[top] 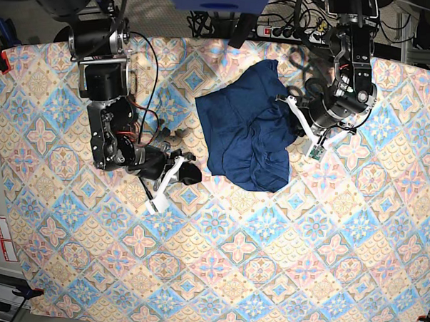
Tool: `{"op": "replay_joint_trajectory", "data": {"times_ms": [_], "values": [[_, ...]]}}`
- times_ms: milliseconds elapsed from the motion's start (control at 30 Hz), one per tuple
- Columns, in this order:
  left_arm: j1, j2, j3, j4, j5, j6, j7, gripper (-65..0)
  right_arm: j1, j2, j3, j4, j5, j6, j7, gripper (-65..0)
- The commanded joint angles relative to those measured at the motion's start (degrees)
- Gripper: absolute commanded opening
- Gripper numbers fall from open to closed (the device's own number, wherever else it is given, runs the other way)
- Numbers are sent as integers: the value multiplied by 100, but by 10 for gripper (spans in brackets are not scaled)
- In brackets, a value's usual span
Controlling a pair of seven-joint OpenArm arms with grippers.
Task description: Fold the T-shirt properly
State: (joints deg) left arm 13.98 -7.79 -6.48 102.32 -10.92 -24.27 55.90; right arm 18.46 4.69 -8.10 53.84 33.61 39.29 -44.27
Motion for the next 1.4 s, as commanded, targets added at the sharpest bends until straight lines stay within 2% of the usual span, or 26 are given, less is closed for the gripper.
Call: {"op": "replay_joint_trajectory", "data": {"times_ms": [0,67,133,233,333,600,833,1367], "values": [[-57,-43,-16,93,-55,-21,-109,-650,66,1,23,211,143,71,45,-629],[-66,-43,-16,93,-55,-21,-109,-650,49,1,23,343,143,71,27,-617],[-66,-25,-16,93,-55,-30,-109,-650,40,1,5,431,134,71,36,-573],[-66,-25,-16,93,-55,-30,-109,-650,40,-25,-3,413,134,71,36,-442],[-66,-25,-16,93,-55,-30,-109,-650,40,-148,-118,413,125,71,71,-362],[-48,-25,-16,93,-55,-30,-109,-650,66,-377,-250,396,125,71,97,-351],[-48,-25,-16,111,-55,-30,-109,-650,66,-605,-197,-158,-587,71,432,-351],[-57,-25,-16,111,-55,-30,-109,-650,251,-781,-250,-861,-604,71,836,-354]]}}
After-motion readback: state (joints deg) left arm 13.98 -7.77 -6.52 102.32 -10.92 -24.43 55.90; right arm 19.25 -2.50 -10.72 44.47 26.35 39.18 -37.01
